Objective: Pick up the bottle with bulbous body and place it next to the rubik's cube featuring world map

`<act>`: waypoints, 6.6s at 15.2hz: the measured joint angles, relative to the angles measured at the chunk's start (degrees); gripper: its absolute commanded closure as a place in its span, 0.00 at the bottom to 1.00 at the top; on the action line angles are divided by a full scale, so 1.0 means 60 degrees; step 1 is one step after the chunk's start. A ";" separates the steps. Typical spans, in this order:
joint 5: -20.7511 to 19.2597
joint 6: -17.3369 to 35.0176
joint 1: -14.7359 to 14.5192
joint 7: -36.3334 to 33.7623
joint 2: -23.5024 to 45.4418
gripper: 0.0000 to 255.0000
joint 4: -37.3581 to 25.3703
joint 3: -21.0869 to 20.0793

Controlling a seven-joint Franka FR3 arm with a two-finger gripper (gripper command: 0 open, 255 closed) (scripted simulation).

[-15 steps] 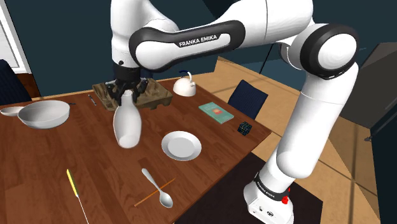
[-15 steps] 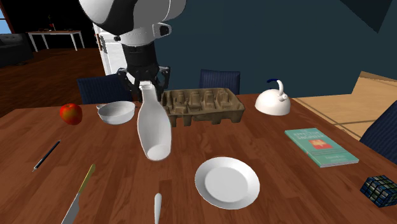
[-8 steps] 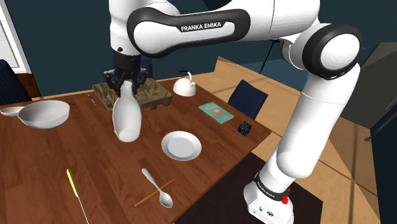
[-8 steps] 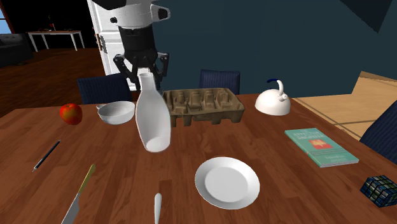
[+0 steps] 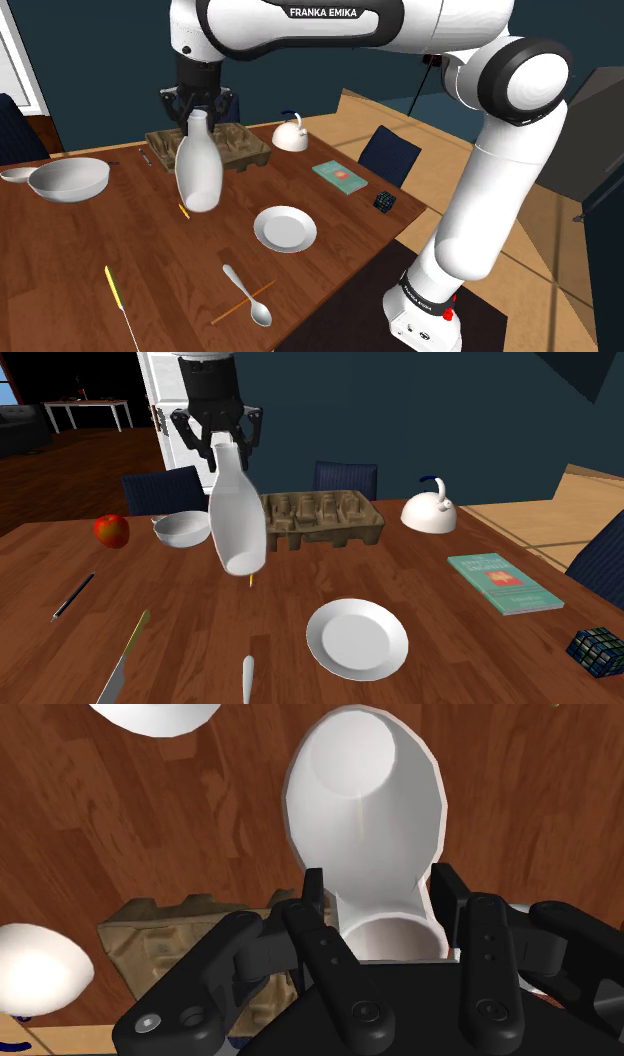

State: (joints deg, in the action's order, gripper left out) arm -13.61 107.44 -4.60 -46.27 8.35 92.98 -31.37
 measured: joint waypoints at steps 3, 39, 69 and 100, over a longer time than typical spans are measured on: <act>0.0016 -0.0392 -0.0007 0.0086 0.0018 1.00 -0.0415 -0.0002; -0.0777 -0.5274 -0.0537 0.0857 0.1214 1.00 -0.6401 -0.0291; 0.2294 -0.3611 0.2895 0.8431 -0.6467 1.00 0.1954 0.5097; 0.2070 -0.3832 0.3848 1.5844 -0.3862 1.00 -0.0867 1.1566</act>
State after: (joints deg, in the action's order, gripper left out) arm -1.19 84.45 18.49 48.80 -14.83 87.77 38.03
